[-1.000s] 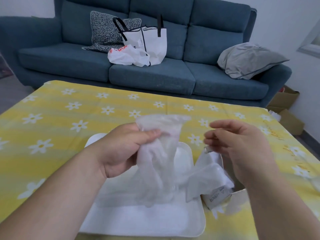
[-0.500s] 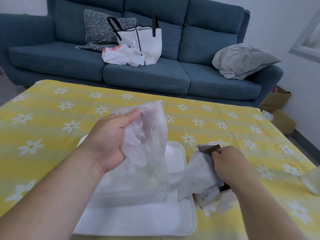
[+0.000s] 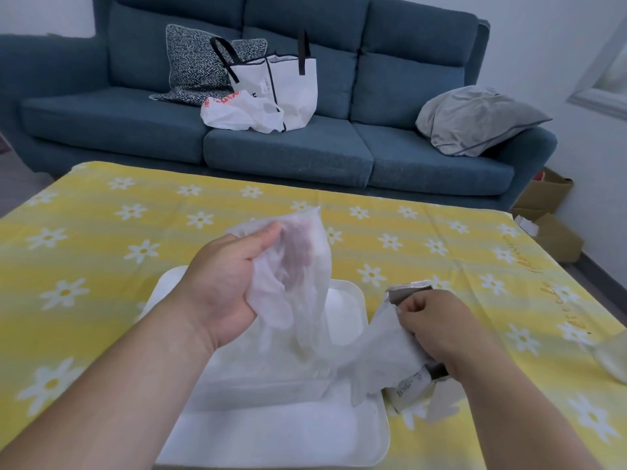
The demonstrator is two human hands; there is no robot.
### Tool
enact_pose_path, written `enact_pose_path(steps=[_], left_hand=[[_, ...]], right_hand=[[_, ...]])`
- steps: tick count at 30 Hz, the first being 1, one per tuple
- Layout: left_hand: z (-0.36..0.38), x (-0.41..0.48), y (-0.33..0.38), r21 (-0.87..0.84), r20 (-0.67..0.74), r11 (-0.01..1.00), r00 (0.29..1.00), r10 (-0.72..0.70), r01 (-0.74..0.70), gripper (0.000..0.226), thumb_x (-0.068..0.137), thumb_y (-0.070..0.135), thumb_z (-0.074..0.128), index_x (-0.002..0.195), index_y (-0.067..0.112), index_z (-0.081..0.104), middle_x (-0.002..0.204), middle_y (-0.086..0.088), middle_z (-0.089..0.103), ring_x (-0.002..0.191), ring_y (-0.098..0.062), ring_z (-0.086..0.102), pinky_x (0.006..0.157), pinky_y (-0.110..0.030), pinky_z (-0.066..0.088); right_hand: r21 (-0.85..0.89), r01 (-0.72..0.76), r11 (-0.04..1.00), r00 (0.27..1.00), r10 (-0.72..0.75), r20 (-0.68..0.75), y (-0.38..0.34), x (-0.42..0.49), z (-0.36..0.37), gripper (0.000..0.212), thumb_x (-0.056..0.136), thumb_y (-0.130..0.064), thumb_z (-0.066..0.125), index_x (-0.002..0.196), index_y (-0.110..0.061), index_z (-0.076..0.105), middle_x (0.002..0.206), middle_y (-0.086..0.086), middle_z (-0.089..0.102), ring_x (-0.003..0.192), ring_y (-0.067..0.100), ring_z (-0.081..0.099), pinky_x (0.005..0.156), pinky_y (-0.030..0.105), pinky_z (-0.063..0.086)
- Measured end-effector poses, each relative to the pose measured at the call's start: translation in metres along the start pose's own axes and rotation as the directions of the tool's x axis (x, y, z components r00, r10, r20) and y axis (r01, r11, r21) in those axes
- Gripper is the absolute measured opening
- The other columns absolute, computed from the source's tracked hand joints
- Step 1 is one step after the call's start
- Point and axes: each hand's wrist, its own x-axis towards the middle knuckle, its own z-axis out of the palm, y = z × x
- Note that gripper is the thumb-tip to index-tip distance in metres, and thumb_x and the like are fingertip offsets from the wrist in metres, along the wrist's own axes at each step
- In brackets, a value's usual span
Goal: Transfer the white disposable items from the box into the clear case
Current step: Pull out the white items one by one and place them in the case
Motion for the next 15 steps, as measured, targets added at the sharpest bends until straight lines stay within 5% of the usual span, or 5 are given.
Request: enact_pose_path(steps=[5, 10, 13, 15], left_hand=[[0.000, 0.000, 0.001, 0.058, -0.029, 0.998, 1.000, 0.009, -0.008, 0.039, 0.090, 0.018, 0.061, 0.122, -0.002, 0.066, 0.112, -0.017, 0.071, 0.095, -0.028, 0.068, 0.083, -0.040, 0.054], [0.003, -0.002, -0.002, 0.245, -0.079, 0.969, 0.996, 0.040, -0.020, 0.032, 0.095, 0.019, 0.063, 0.116, -0.004, 0.067, 0.108, -0.016, 0.075, 0.094, -0.031, 0.073, 0.090, -0.046, 0.055], [0.008, -0.006, -0.004, 0.340, -0.067, 0.940, 0.996, 0.057, -0.031, 0.037, 0.092, 0.028, 0.069, 0.113, -0.002, 0.067, 0.107, -0.020, 0.075, 0.105, -0.038, 0.070, 0.100, -0.055, 0.051], [0.008, -0.008, -0.006, 0.397, -0.025, 0.917, 0.999, 0.047, -0.033, 0.060, 0.079, 0.047, 0.075, 0.115, 0.001, 0.066, 0.116, -0.024, 0.070, 0.113, -0.042, 0.065, 0.104, -0.060, 0.045]], right_hand=[[-0.110, 0.251, 0.962, 0.951, -0.267, -0.157, -0.021, -0.021, -0.023, 0.016, 0.089, -0.022, 0.064, 0.073, -0.021, 0.061, 0.078, -0.001, 0.069, 0.058, 0.023, 0.060, 0.055, 0.032, 0.047], [0.092, 0.548, 0.832, 0.835, -0.537, -0.120, -0.049, -0.045, -0.038, 0.018, 0.089, -0.020, 0.070, 0.075, -0.017, 0.060, 0.054, -0.010, 0.053, 0.047, 0.007, 0.042, 0.047, 0.019, 0.036], [0.363, 0.594, 0.718, 0.774, -0.633, -0.015, -0.064, -0.056, -0.035, 0.008, 0.083, -0.016, 0.073, 0.086, -0.018, 0.066, 0.067, 0.000, 0.065, 0.058, 0.019, 0.059, 0.060, 0.039, 0.049], [0.524, 0.544, 0.655, 0.741, -0.668, 0.066, -0.068, -0.059, -0.029, 0.021, 0.076, -0.008, 0.071, 0.094, -0.018, 0.069, 0.071, 0.007, 0.066, 0.061, 0.021, 0.062, 0.063, 0.040, 0.051]])
